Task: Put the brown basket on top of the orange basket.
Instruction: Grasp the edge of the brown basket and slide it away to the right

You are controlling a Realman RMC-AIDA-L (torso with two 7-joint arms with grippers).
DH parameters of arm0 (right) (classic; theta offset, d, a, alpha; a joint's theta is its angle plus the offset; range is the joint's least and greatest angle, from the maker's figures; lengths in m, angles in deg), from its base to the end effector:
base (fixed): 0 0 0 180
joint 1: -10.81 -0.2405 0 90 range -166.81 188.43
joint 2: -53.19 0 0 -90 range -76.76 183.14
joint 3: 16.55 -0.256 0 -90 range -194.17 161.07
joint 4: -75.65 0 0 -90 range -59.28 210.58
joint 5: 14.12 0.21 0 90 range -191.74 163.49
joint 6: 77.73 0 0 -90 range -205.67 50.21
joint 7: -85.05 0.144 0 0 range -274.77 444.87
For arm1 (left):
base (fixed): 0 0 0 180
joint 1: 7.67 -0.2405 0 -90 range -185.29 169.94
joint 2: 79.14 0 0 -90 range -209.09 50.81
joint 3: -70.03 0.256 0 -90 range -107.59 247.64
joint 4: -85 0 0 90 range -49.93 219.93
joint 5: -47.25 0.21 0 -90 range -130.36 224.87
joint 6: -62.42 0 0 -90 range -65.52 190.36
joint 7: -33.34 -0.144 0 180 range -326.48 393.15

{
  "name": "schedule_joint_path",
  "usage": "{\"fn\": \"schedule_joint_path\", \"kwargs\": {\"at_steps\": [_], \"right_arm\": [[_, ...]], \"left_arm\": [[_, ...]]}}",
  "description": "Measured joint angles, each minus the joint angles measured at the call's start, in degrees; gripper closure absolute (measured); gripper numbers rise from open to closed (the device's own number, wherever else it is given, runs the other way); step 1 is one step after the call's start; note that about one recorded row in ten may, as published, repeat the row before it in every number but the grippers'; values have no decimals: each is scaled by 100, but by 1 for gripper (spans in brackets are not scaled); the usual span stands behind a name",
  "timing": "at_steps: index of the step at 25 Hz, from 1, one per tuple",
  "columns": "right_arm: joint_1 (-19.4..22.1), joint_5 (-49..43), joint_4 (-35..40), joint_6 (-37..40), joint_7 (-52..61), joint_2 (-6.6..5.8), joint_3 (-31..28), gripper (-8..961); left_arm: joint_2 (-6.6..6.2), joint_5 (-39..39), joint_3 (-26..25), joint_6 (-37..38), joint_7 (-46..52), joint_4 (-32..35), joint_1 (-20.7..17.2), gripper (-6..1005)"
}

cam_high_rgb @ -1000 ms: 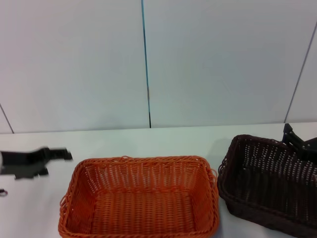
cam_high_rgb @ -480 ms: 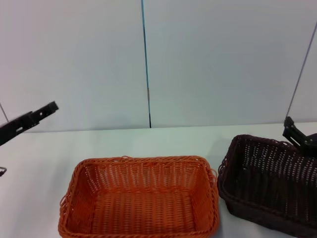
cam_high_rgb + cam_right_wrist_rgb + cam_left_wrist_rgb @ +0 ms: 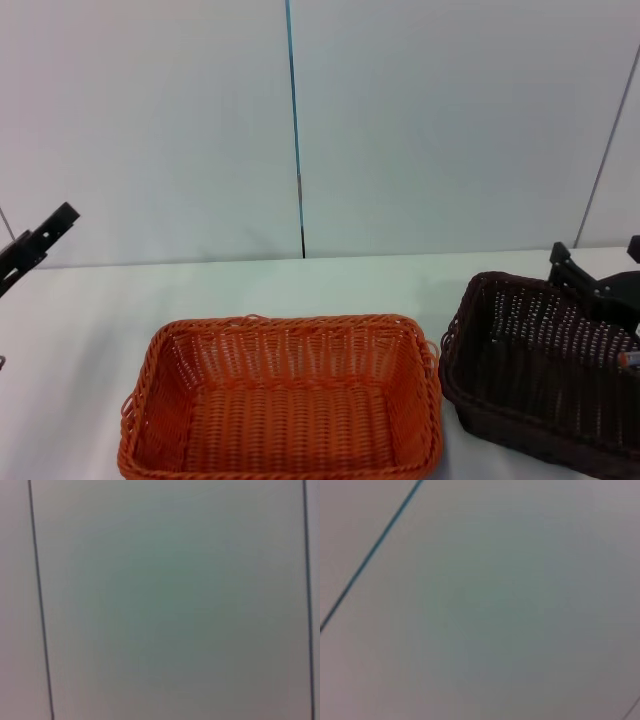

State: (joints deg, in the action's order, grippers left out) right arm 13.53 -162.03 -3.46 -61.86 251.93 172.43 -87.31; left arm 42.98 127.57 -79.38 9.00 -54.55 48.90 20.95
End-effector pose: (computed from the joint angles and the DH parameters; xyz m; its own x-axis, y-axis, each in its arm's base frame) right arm 0.2215 0.3258 0.0163 -0.6706 0.0487 0.7402 0.7369 0.1585 0.6572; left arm -0.3155 0.3941 0.0728 0.1608 0.1960 0.9673 0.9766 -0.1735 -0.1272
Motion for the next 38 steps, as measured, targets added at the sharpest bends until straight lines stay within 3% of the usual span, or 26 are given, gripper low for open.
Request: {"fn": "schedule_joint_path", "kwargs": {"at_steps": [6, 10, 15, 22, 28, 38], "right_arm": [[-37, 26, -247, -512, 27, -5, -63, 22], [133, 69, -591, -943, 28, -1, -251, 22], [399, 282, -1076, -1827, 29, 3, -764, 23], [579, 392, -1414, -2981, 100, 15, -1504, 23], [464, 387, -1551, -3955, 126, 13, -2125, 23], [-117, 348, -1852, -6306, 128, 5, -3868, 23]], "left_arm": [[27, 18, -114, 166, -739, -51, -69, 141], [-3, 363, -10, 738, -859, -398, -259, 141], [126, 782, 15, 1349, -873, -1228, -652, 141], [123, 845, 23, 1700, -869, -1554, -1069, 141], [109, 850, 26, 1794, -873, -1650, -1237, 141], [108, 1123, 26, 1862, -880, -1677, -1255, 141]]}}
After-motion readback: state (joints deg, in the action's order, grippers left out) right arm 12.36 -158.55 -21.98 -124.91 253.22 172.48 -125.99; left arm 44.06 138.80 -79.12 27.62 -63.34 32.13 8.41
